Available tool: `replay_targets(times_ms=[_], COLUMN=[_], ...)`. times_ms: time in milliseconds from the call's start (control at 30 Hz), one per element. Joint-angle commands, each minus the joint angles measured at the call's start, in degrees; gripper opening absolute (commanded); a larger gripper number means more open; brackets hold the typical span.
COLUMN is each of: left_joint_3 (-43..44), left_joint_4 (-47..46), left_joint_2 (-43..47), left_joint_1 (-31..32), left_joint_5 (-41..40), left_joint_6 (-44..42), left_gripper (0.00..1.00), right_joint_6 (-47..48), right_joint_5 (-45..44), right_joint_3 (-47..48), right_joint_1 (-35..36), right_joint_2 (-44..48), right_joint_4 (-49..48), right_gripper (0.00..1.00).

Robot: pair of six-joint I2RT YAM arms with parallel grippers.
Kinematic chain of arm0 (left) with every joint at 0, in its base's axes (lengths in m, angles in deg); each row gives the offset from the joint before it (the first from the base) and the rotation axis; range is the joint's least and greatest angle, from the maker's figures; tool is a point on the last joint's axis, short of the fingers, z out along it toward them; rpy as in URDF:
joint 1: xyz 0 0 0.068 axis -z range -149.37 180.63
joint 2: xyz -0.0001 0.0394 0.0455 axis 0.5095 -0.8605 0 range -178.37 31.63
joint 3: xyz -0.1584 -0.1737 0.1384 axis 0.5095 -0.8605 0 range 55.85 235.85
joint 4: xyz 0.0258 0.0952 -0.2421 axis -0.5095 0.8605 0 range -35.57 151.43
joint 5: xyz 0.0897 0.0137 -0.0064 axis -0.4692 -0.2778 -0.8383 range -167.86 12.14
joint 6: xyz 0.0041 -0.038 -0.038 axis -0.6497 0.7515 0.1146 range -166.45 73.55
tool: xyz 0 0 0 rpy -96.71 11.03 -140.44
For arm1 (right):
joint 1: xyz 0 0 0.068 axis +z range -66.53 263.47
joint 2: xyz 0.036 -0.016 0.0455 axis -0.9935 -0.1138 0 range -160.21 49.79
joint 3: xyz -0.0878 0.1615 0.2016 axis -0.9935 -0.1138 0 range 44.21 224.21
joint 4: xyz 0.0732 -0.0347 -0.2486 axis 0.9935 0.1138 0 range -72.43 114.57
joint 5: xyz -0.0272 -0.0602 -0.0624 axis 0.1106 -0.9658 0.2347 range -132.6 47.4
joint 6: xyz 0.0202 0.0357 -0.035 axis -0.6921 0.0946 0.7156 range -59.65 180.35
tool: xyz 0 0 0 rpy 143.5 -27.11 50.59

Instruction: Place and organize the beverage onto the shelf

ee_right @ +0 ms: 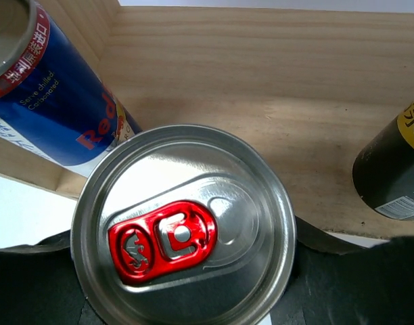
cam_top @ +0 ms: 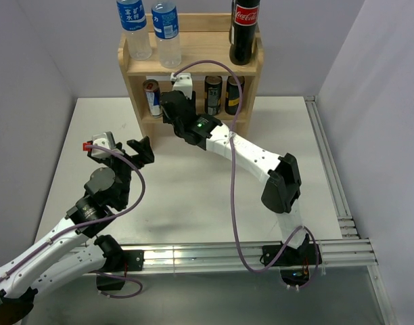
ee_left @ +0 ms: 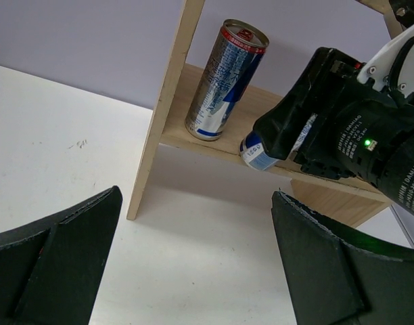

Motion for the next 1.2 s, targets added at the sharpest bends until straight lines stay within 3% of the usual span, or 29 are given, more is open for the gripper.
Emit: replay_targets(times_ms=[0,867,1000,1033,1167], left_joint_3=[0.9,-0.7,-0.7,-0.8,-0.8], left_joint_4=[-2.4,-3.3,-3.3,-3.3,-3.5], left_joint_2=[0.5,1.2,1.3,1.3,1.3], left_joint_1=[-0.2,-0.3,-0.3,-0.3,-0.3], left_joint_5=[1.3,2.0,2.1,2.1,2.2], left_joint_6=[-0.5,-0.6,-0.6,-0.6,-0.6], left_gripper=[0.99,0.99,0.99,0.99,0.99], right_joint_6=[1.9,6.1,5.9,5.9,6.2], right_joint_5=[0.3,-9.3,-9.5,-9.4,-9.4], right_joint_3=[5.4,3.8,3.6,3.5,3.2], right_joint_1=[-1.6,-1.1,-1.0,-1.0,-1.0], right_joint_2=[-2.3,-6.2,-6.7,-6.7,-6.8], right_joint_4=[-3.7,-14.1,-14.2,-14.4,-14.1], right_gripper=[0.00,0.03,0.27,0.40,0.61])
